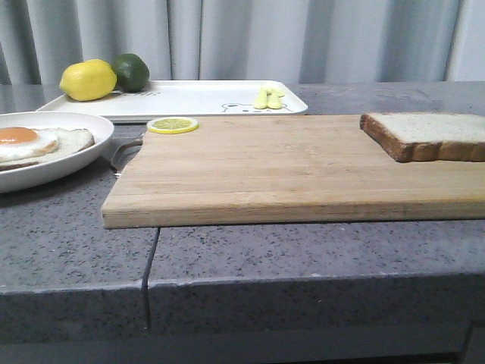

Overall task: Place bread and move sandwich to tray
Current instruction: 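Move the right gripper toward the bread slice on the cutting board, then grasp the edge of the bread slice with the right gripper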

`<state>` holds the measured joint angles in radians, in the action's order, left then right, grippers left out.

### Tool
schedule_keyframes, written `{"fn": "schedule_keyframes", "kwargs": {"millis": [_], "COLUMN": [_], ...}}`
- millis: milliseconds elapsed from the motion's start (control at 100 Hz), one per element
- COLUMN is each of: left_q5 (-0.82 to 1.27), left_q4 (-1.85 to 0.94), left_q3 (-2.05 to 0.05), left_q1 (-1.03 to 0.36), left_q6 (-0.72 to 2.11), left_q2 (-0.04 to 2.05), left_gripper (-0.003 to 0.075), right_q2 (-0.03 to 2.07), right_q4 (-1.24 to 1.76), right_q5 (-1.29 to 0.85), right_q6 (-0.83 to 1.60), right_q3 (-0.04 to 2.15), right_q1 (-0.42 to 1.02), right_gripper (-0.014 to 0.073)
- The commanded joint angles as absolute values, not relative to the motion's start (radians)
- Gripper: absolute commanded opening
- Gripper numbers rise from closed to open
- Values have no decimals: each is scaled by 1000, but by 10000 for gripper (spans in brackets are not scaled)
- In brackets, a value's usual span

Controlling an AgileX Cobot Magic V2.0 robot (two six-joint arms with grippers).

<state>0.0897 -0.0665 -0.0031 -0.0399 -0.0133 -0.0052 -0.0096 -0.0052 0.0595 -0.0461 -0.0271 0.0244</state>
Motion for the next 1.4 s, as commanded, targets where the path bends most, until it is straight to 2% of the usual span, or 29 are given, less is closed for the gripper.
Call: {"fn": "schedule_keyframes", "kwargs": {"millis": [0,110,240,370,650,810,980,1160,1249,1389], "left_q5": [12,15,57,235,546,687,691,661,661,689], "left_q4": [-97,-123,-184,-186,-195,-247,-352,-404,-413,-413], "left_q3": [-40,-94,-182,-307,-624,-799,-906,-920,-920,-920], "left_q1": [-48,-48,-48,-48,-48,-48,-48,-48,-48,-48], "left_q6": [-20,-20,-20,-20,0,16,16,16,16,16], "left_q2": [-35,-35,2,97,404,578,693,760,783,798], "left_gripper": [-20,-20,-20,-20,-20,-20,-20,-20,-20,-20], "right_q2": [-30,-28,-15,28,209,324,412,460,465,465], "right_q4": [-15,-15,-15,-15,-15,-15,0,28,31,67], "right_q5": [247,247,27,-191,-456,-542,-575,-577,-574,-558], "right_q6": [-43,-46,-50,-50,-50,-50,-50,-50,-50,-50], "right_q3": [-26,13,122,262,511,609,642,641,641,641], "right_q1": [16,16,16,16,16,16,16,16,16,16], "right_gripper": [-70,-70,-70,-70,-70,-70,-70,-62,8,230]}}
